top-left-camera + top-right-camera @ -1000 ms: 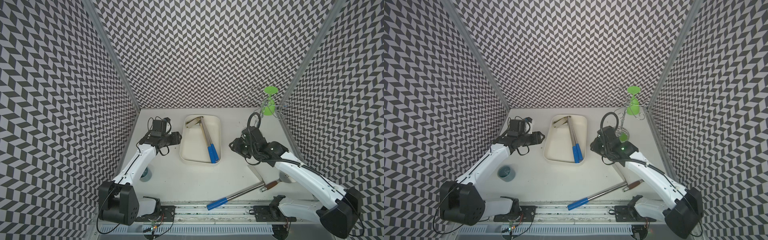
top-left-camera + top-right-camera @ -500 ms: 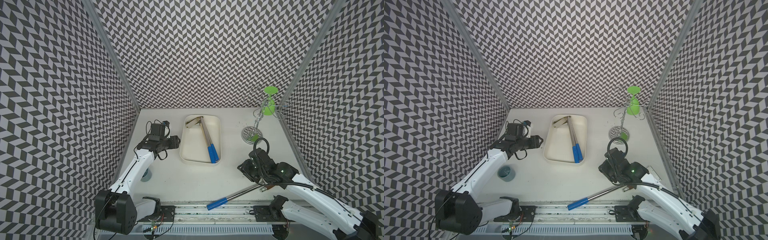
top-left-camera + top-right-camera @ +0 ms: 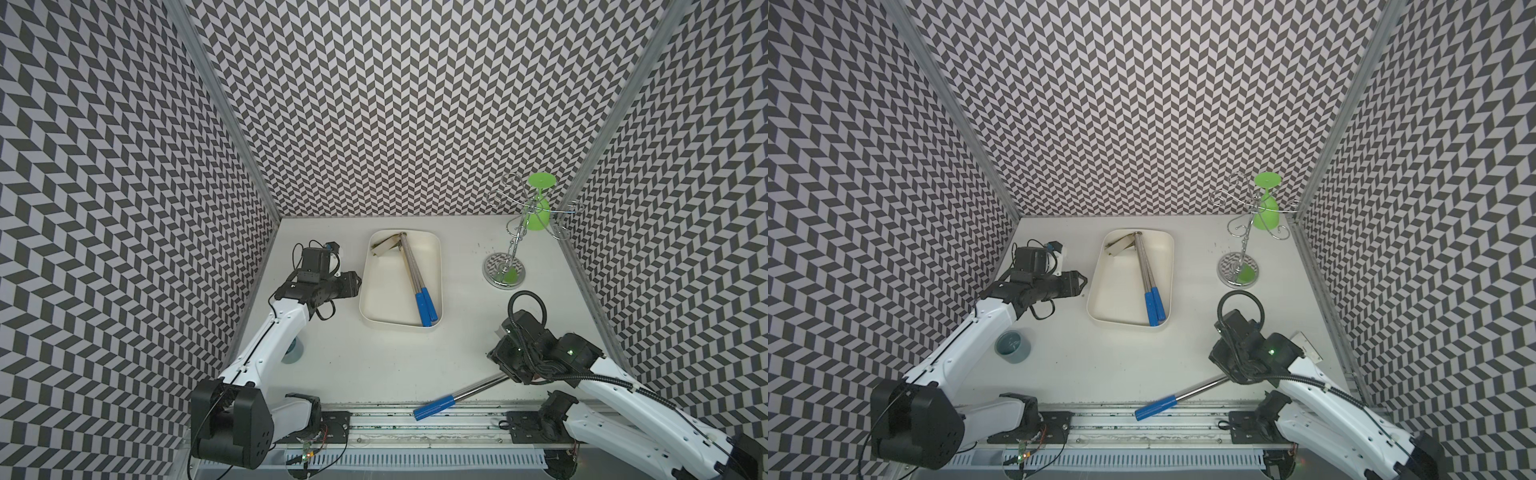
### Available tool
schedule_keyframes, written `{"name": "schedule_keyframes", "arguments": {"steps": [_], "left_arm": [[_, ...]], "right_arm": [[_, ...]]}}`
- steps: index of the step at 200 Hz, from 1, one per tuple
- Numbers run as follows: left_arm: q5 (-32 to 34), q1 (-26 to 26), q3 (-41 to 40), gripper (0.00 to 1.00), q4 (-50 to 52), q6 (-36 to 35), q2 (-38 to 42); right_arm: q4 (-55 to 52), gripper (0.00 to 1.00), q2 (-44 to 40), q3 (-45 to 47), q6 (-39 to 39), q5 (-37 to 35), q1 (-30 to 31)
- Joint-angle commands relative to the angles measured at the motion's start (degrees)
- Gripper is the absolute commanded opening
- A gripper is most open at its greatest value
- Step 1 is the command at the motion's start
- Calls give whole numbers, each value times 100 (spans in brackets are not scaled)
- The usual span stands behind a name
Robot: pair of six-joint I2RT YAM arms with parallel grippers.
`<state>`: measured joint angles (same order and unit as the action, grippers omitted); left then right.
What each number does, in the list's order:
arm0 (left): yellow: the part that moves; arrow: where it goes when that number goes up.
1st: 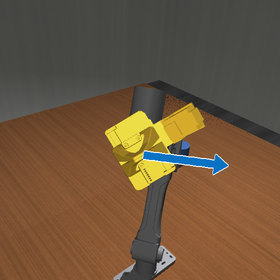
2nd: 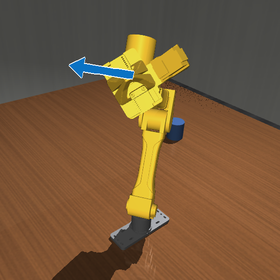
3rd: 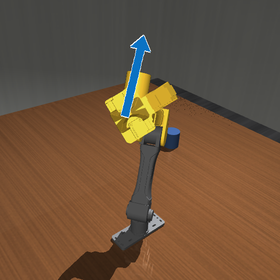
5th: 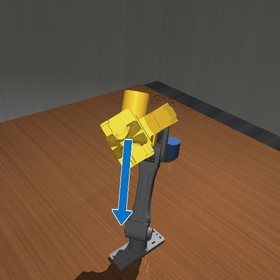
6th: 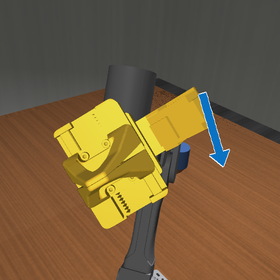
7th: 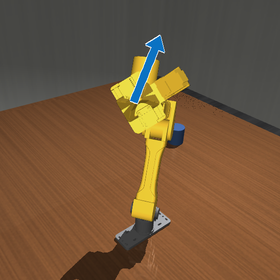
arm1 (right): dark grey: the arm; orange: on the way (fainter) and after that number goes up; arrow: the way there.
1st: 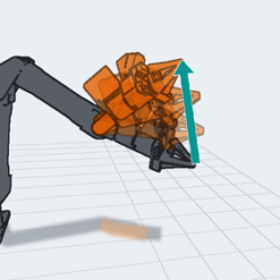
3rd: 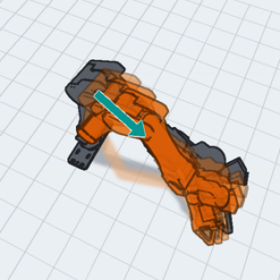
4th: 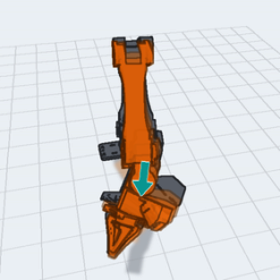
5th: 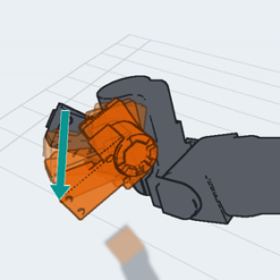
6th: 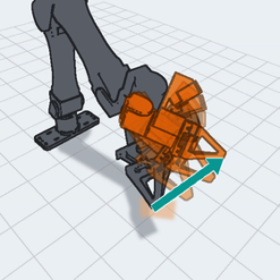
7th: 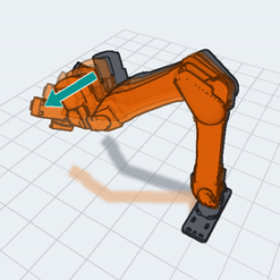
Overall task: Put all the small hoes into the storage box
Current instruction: Pick up the hoe from the center of the board.
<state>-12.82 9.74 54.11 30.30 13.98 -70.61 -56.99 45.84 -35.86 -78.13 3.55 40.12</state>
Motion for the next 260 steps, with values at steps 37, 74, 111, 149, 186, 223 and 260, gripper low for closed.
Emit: {"name": "schedule_keyframes", "arguments": {"steps": [37,74,111,149,186,223,260], "left_arm": [[-343,19,-32,62,-425,120,-51],[-623,33,-63,62,-534,88,-80],[-756,29,-36,64,-526,-3,-41],[-748,28,-28,64,-490,-9,-40],[-710,29,-32,64,-490,16,-93],[-648,28,4,64,-493,19,-180],[-590,28,-5,65,-465,16,-208]], "right_arm": [[-383,45,176,327,-357,216,1],[-127,47,473,585,-293,471,-73],[232,47,742,829,-310,425,-107],[728,44,1027,964,-300,506,-197],[894,36,1250,853,-187,423,-231],[1084,29,1372,836,-116,407,-258],[1211,16,1429,605,61,324,-303]]}}
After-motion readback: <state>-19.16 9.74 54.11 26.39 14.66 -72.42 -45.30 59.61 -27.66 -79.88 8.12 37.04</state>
